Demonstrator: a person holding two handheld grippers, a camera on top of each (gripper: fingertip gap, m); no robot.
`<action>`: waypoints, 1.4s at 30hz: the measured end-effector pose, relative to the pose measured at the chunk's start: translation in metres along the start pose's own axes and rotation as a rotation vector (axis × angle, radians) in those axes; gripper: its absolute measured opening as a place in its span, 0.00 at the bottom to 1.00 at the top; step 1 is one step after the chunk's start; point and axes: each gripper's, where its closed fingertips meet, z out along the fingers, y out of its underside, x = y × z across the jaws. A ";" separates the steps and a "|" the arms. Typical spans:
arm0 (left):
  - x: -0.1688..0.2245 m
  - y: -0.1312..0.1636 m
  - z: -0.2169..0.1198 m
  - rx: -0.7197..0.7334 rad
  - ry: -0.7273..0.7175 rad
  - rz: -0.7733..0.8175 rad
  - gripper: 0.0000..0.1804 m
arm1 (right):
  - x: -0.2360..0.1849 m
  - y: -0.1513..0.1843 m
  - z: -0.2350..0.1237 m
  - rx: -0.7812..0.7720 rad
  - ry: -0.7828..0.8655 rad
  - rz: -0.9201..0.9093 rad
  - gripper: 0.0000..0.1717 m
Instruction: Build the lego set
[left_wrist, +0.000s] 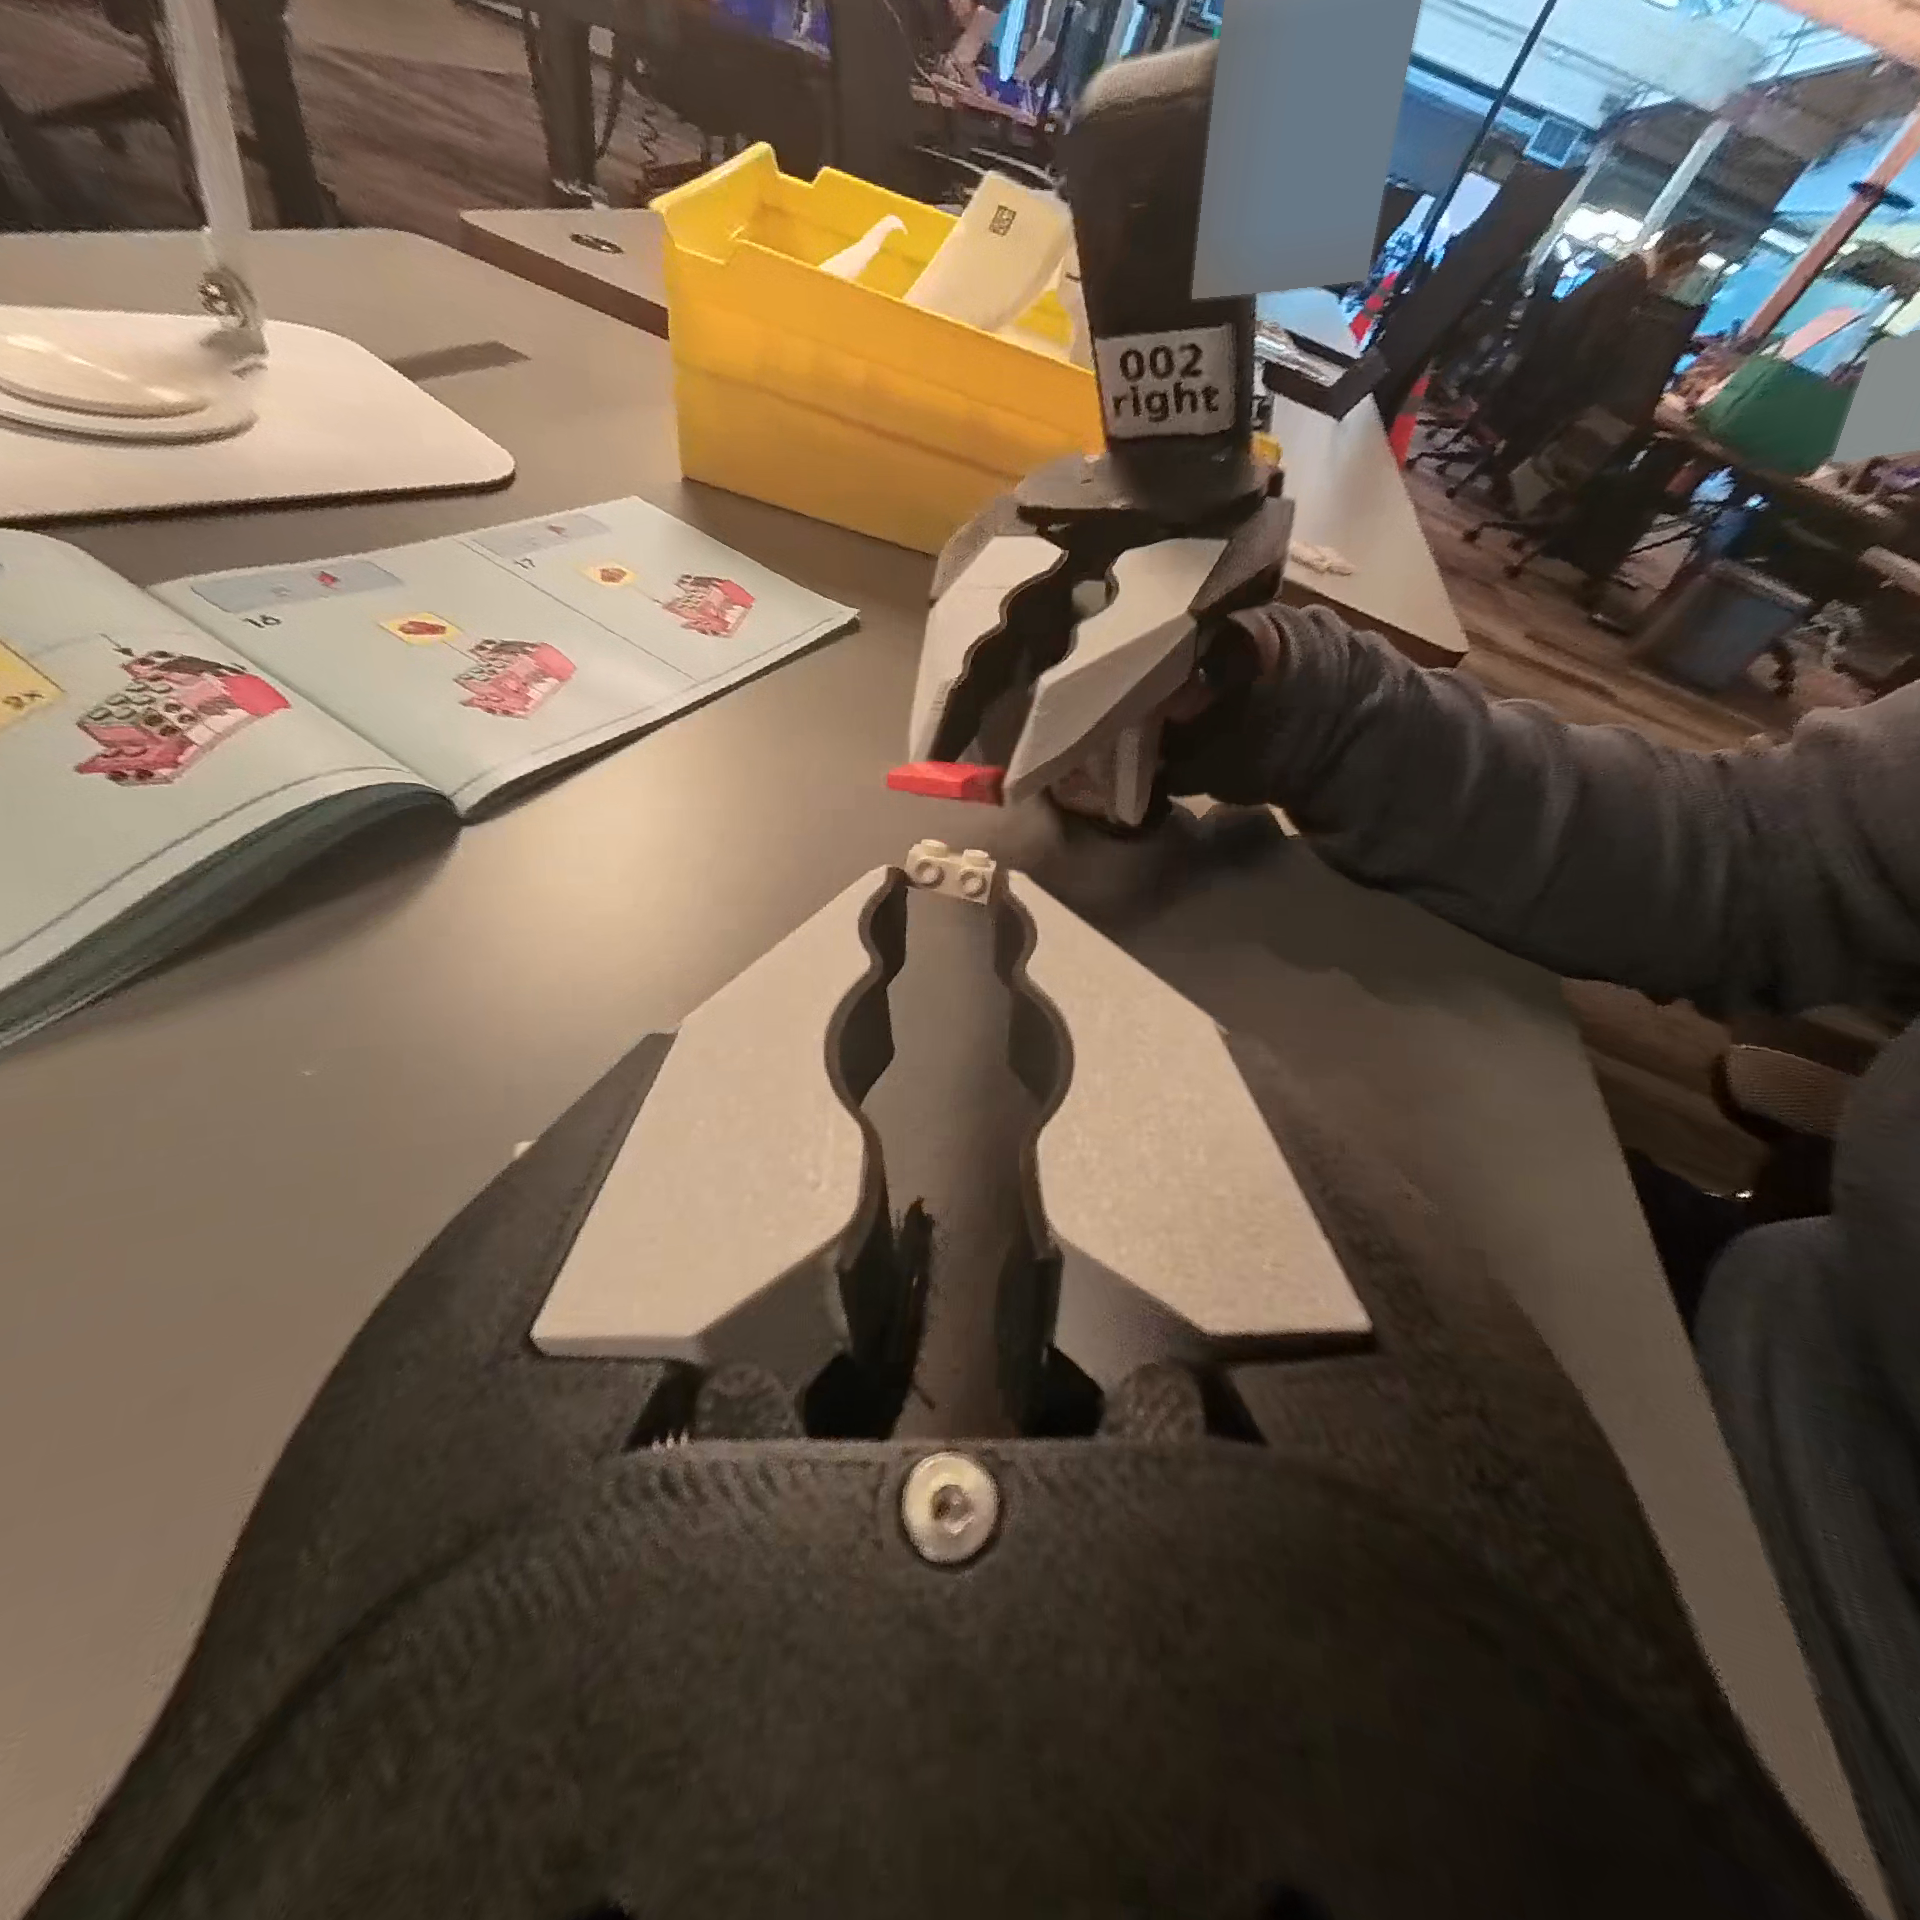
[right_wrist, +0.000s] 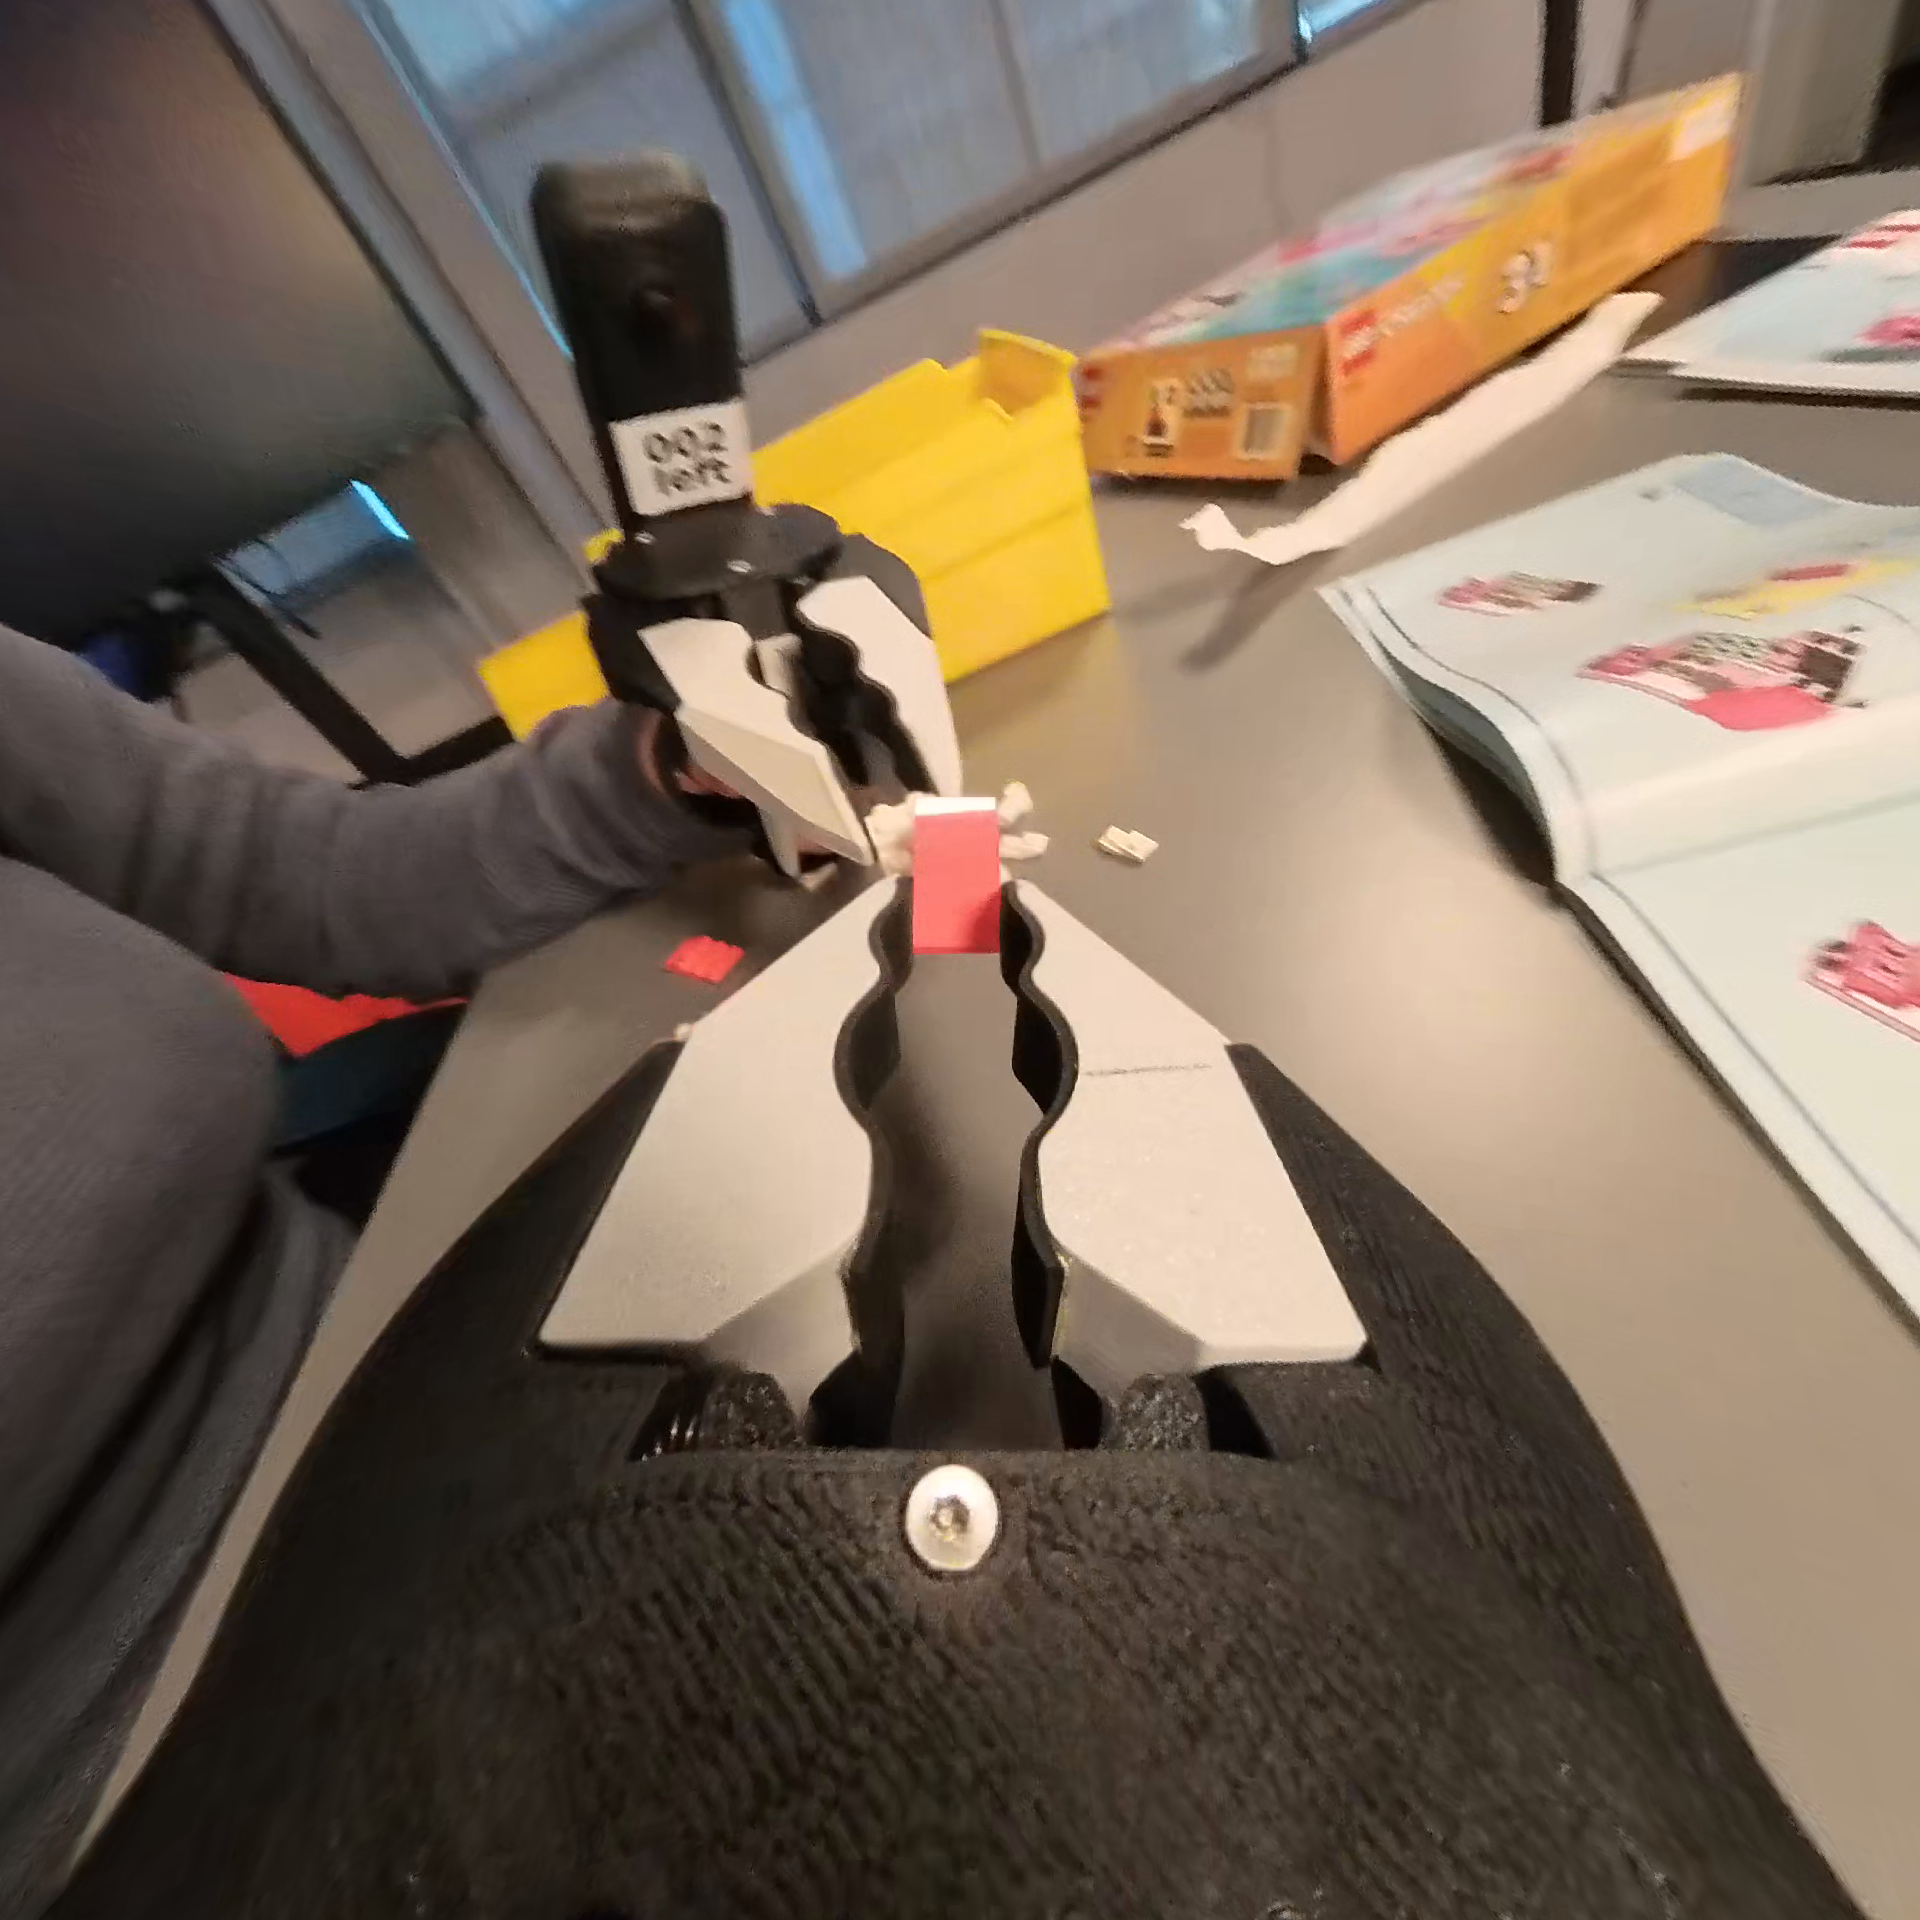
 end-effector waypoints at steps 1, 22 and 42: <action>0.002 -0.001 0.000 0.008 0.019 -0.017 0.08 | -0.004 0.000 0.001 0.005 -0.026 0.010 0.08; 0.008 -0.003 -0.002 0.042 0.168 -0.241 0.08 | -0.015 0.004 0.011 -0.023 -0.070 -0.014 0.08; 0.007 0.043 0.008 -0.272 0.090 -0.152 0.08 | -0.008 0.062 0.019 -0.426 0.058 -0.193 0.08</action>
